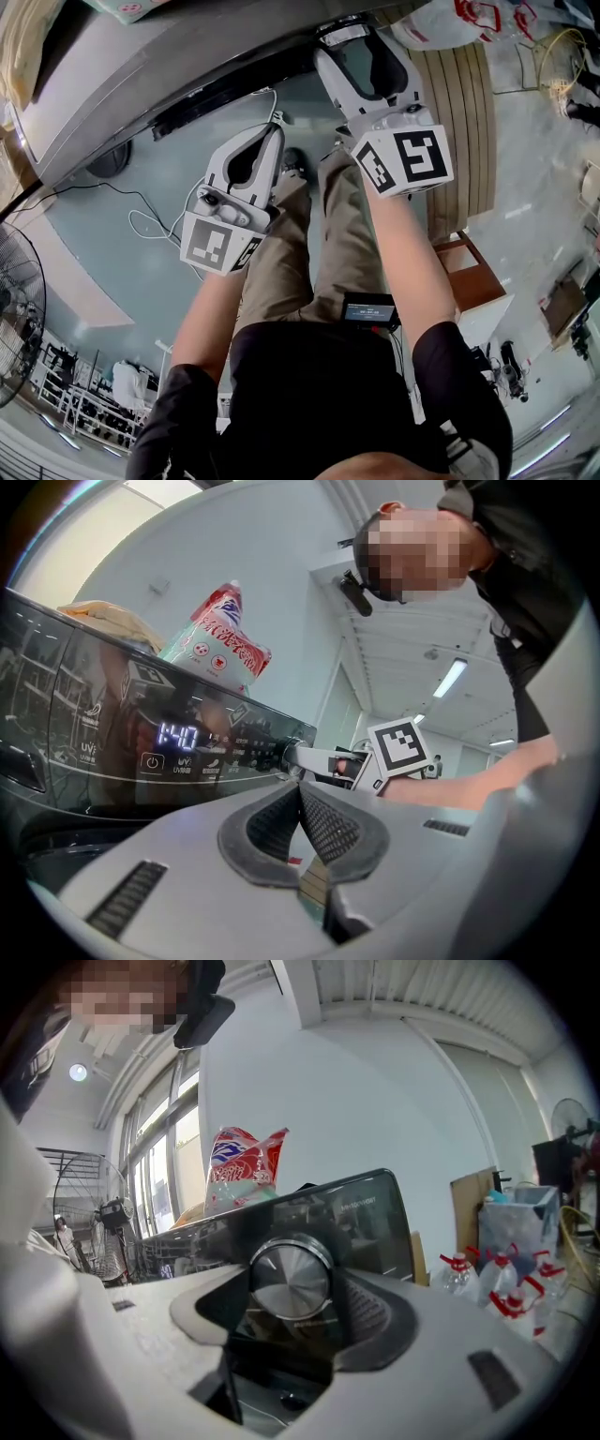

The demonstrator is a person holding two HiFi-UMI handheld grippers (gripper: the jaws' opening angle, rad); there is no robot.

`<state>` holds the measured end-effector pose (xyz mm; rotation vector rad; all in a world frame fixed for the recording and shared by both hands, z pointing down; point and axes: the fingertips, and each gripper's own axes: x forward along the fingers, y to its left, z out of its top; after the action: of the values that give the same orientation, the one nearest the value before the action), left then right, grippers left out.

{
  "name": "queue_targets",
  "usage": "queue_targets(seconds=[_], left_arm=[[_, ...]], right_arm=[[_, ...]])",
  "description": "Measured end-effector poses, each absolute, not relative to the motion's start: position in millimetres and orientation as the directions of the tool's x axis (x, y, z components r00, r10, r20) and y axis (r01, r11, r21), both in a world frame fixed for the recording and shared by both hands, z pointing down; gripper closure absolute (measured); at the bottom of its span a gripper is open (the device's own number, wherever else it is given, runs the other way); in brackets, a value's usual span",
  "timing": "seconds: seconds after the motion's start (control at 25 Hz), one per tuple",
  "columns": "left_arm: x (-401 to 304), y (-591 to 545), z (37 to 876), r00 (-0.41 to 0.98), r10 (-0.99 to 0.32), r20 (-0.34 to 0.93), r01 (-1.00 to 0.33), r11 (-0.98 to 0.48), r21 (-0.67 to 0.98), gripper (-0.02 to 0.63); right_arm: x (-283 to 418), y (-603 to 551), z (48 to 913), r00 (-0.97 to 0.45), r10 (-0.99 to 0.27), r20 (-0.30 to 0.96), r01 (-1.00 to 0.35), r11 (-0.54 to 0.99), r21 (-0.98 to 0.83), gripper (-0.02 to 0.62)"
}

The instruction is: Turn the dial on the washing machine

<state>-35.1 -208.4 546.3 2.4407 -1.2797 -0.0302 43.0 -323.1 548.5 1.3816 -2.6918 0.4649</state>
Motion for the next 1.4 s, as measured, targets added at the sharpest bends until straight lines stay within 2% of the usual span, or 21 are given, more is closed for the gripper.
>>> queue_targets(seconds=[0.28, 0.64, 1.4], left_arm=[[-33.1, -210.7, 544.1, 0.596, -0.789, 0.153, -0.782, -0.526, 0.334, 0.611], [-36.5, -207.7, 539.6, 0.595, -0.789, 0.155, -0.788, -0.534, 0.307, 0.611], [-34.7, -210.1, 540.0, 0.599, -0.785, 0.160, -0.786, -0.538, 0.304, 0.611]], right_arm=[[43.3, -322.3, 549.1, -0.590, -0.780, 0.209, -0.799, 0.527, -0.291, 0.319], [44.3, -322.5, 551.4, -0.598, -0.777, 0.196, -0.756, 0.465, -0.461, 0.319], [45.8, -324.8, 553.2, -0.631, -0.765, 0.128, -0.560, 0.335, -0.758, 0.321]])
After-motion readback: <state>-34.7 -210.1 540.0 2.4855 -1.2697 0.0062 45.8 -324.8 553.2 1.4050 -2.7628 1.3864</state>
